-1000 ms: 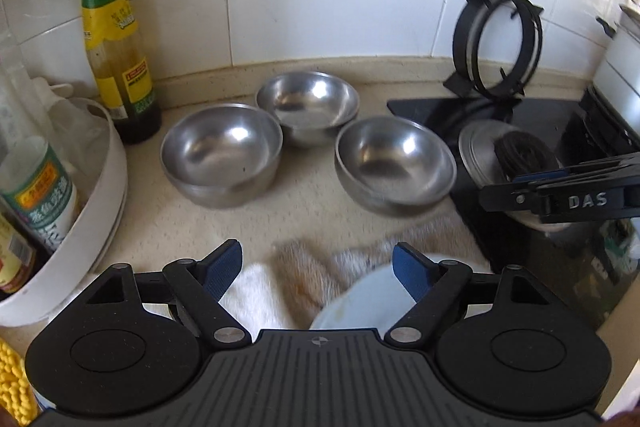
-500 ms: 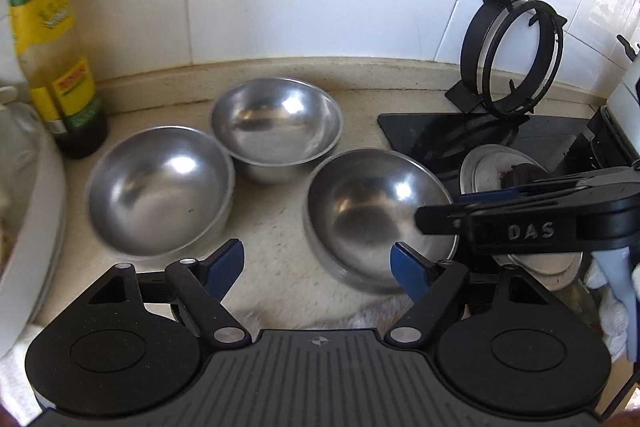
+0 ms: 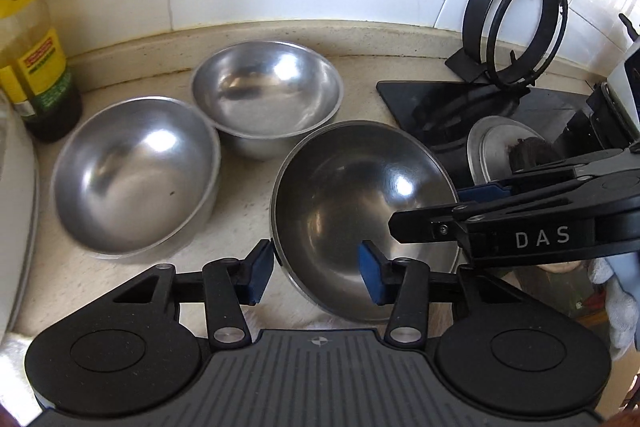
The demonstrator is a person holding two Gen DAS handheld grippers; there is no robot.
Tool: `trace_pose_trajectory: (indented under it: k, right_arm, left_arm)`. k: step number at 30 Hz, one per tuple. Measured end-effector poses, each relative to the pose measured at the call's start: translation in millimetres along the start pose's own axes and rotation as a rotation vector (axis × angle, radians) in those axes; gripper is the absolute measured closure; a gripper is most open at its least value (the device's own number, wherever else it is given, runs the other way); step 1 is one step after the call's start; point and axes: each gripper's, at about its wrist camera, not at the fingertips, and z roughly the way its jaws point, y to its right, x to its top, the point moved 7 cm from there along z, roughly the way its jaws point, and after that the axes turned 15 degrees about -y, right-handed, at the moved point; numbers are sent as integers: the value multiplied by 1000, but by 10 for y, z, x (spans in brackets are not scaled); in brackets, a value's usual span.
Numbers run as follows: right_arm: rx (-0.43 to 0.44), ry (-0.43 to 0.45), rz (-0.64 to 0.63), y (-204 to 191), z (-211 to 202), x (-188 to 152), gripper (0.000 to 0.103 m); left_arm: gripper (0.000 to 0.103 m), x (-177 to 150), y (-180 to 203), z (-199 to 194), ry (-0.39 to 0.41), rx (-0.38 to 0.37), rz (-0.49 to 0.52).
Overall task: Organize plates and bowls
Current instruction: 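Move both tools toward the stainless steel bowls, then grip the rim of a steel bowl with both tools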
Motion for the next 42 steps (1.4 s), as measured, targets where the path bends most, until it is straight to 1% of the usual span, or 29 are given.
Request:
trace_pose_trajectory:
  k: [2, 5, 8, 10, 12, 15, 19, 23, 24, 27, 29, 30, 31, 33, 35, 36, 39, 42]
  right_arm:
    - [-12, -11, -6, -5, -16, 12, 57]
    - [-57, 4, -27, 25, -109, 34, 57]
    - [-65, 48, -19, 81, -248, 114, 57]
    - [-45, 75, -20, 62, -318, 204, 57]
    - [-16, 90, -38, -21, -321, 301, 57]
    - [20, 70, -85, -223, -178, 470, 57]
    - [92, 28, -143, -534, 57, 696, 57]
    - [109, -43, -169, -747, 341, 873, 57]
    - [115, -64, -173, -779, 413, 900, 55]
    - [91, -91, -175, -829, 542, 955, 55]
    - [91, -102, -169, -839, 585, 974, 57]
    - [93, -106, -170, -846, 603, 979, 57]
    - [95, -113, -166, -853, 624, 985, 58]
    - [90, -131, -164, -849, 689, 1004, 62]
    - [75, -138, -167, -833, 733, 1012, 63]
    - [70, -139, -169, -839, 740, 1018, 63]
    - [76, -130, -182, -865, 690, 1005, 63]
    - [83, -112, -186, -880, 598, 1004, 63]
  left_arm:
    - [47, -21, -36, -32, 0, 6, -3]
    - [44, -39, -80, -69, 7, -3, -14]
    - [42, -42, -133, -181, 38, 8, -27]
    - [39, -33, -211, -311, 73, 18, -36]
    - [32, -17, -337, -453, 114, 49, -54]
    - [31, -25, -584, -548, 138, 90, -122]
    - [31, -106, -825, -460, 103, 107, -214]
    - [32, -158, -1009, -380, 82, 115, -281]
    - [31, -162, -1056, -367, 85, 109, -304]
    - [34, -116, -1145, -322, 85, 80, -351]
    - [37, -72, -1180, -279, 88, 78, -357]
    - [41, -49, -1204, -246, 85, 77, -364]
    - [42, -33, -1223, -216, 83, 78, -367]
    - [53, -9, -1248, -159, 77, 83, -370]
    - [54, 0, -1266, -125, 78, 101, -367]
    - [57, 8, -1284, -107, 78, 110, -367]
    - [62, 21, -1301, -41, 61, 124, -358]
    - [62, 8, -1296, -56, 63, 127, -354]
